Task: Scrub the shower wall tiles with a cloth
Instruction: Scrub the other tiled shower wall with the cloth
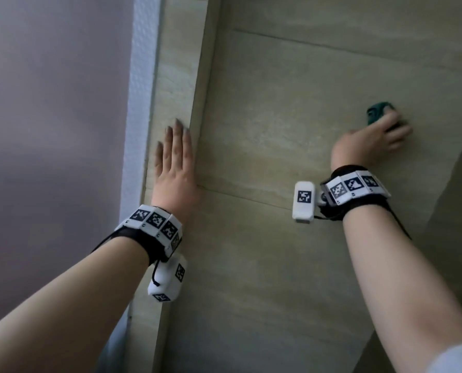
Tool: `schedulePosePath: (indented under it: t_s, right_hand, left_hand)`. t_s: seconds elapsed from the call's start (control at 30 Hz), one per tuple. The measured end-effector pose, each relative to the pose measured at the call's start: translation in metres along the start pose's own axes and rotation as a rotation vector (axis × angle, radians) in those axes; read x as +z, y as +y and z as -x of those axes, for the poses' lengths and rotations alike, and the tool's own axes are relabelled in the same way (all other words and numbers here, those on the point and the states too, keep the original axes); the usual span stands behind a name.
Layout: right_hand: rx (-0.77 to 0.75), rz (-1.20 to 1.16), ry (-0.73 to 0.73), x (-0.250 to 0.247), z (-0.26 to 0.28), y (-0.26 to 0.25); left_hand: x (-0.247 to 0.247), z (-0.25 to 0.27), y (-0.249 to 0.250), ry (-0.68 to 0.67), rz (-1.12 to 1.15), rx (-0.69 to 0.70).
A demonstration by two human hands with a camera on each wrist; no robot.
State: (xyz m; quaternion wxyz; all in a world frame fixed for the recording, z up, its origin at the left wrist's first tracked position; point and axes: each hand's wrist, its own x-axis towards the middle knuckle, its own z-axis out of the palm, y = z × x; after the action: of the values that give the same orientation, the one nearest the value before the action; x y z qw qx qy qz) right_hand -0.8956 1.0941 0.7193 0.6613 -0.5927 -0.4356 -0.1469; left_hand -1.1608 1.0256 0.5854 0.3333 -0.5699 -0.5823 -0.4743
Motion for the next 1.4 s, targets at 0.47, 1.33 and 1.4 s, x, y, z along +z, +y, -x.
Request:
schedulePosePath:
  t_s: [0.47, 1.33, 1.4]
  right_hand:
    - [-1.048, 0.156, -0.353, 0.042, 0.108, -0.009]
    - [-1.283, 0.292, -0.338, 0.071, 0.157, -0.07]
    - [-1.394, 0.327, -0.433, 0.07, 0.181, -0.04]
  left_hand:
    - [0.003, -0.001, -0.01, -0.025, -0.026, 0.061]
    - [-0.021, 0.001, -0.028, -0.085, -0.074, 0.175]
    - [-0.024, 0.001, -0.027, -0.117, -0.099, 0.169]
